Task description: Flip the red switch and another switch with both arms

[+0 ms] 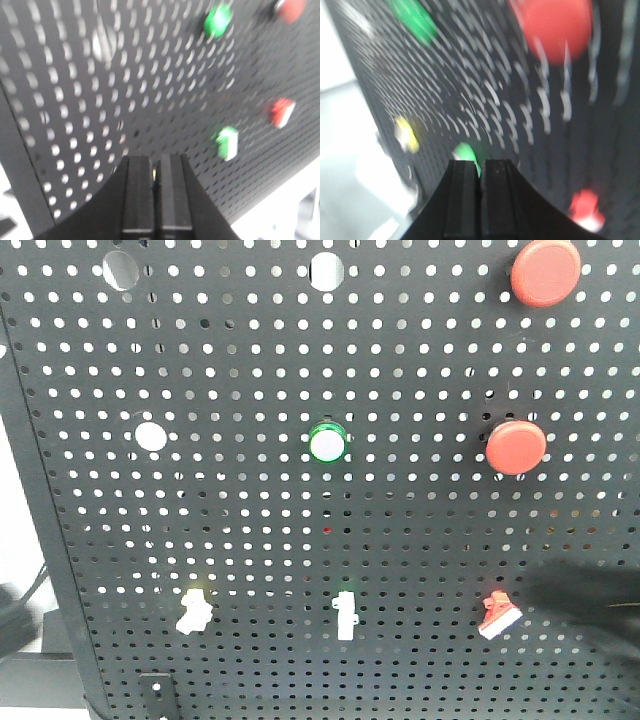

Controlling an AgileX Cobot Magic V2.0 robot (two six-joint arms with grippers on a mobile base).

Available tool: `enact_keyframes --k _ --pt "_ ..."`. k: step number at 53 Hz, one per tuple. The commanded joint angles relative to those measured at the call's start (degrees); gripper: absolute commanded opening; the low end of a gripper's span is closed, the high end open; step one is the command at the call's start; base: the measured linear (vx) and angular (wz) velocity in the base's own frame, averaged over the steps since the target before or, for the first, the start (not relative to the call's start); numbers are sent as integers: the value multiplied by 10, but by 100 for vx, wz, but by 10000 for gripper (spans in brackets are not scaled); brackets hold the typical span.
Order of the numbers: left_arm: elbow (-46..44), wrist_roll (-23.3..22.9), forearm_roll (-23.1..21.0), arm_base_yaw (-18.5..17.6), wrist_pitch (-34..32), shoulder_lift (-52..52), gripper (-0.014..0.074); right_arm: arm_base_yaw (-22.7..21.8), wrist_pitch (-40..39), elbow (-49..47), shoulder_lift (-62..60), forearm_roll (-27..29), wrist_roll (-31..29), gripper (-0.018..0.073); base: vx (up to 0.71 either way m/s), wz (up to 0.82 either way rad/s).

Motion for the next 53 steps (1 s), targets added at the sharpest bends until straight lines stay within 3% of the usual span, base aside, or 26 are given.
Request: enact_keyframes --k 1,13,23,38,53 --pt "16 -13 -10 -3 -27 -34 3 -4 -51 -4 -59 -79 75 -6 0 0" --pt "154 -38 -11 -3 -121 -159 3 -4 -94 93 -223 -347 298 -6 0 0" --pt "203 -37 -10 -3 -158 -196 3 -4 -100 118 -288 -485 403 -6 0 0" --pt "209 -37 -10 -3 -128 -194 3 -4 -25 118 -290 -488 409 -6 0 0" --pt "209 -37 -10 -3 -128 -194 3 -4 -21 118 -290 -488 409 -6 0 0"
